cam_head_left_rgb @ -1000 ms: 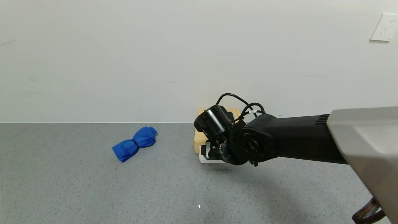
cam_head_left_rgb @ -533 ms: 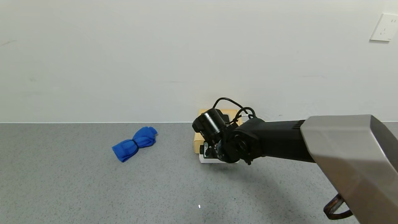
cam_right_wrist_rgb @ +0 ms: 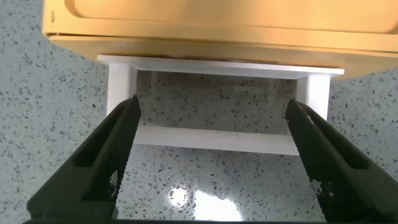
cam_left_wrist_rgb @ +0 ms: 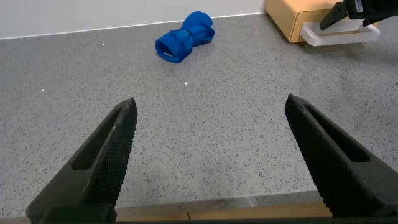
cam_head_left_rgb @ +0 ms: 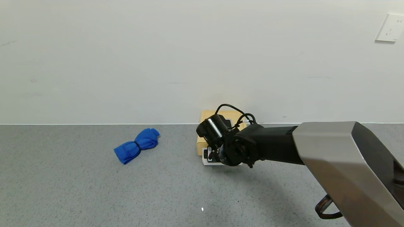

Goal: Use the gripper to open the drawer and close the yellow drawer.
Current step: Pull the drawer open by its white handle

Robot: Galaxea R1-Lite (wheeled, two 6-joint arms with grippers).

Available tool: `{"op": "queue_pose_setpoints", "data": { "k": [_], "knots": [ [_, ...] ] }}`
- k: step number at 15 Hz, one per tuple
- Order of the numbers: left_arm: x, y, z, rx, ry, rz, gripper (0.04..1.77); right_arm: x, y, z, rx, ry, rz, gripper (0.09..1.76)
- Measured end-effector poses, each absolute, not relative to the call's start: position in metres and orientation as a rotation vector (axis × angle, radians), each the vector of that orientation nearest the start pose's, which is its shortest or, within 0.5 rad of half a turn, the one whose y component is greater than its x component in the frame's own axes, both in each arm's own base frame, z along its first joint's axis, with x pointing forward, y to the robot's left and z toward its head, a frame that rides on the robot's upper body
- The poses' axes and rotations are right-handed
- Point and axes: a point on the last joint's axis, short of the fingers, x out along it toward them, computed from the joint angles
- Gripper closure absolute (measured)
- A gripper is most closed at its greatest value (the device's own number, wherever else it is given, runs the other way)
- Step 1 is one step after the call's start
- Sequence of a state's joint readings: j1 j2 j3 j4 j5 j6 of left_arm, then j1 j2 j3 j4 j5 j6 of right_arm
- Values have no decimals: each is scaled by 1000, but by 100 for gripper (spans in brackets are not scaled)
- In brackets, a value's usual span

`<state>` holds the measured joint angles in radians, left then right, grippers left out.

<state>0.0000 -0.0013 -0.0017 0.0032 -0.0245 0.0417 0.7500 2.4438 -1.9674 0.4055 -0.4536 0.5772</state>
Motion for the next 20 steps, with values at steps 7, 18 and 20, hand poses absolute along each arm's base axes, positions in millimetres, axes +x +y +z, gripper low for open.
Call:
{"op": "queue_pose_setpoints", "data": {
  "k": [7,18,20],
  "knots": [
    [-23,-1,76,41,0,-24,9,367,321,95,60,782,67,14],
    [-23,-1,76,37,0,-24,9,366,324,90,64,809,94,14],
    [-23,-1,76,37,0,-23,9,365,324,89,60,815,93,14]
  ]
}}
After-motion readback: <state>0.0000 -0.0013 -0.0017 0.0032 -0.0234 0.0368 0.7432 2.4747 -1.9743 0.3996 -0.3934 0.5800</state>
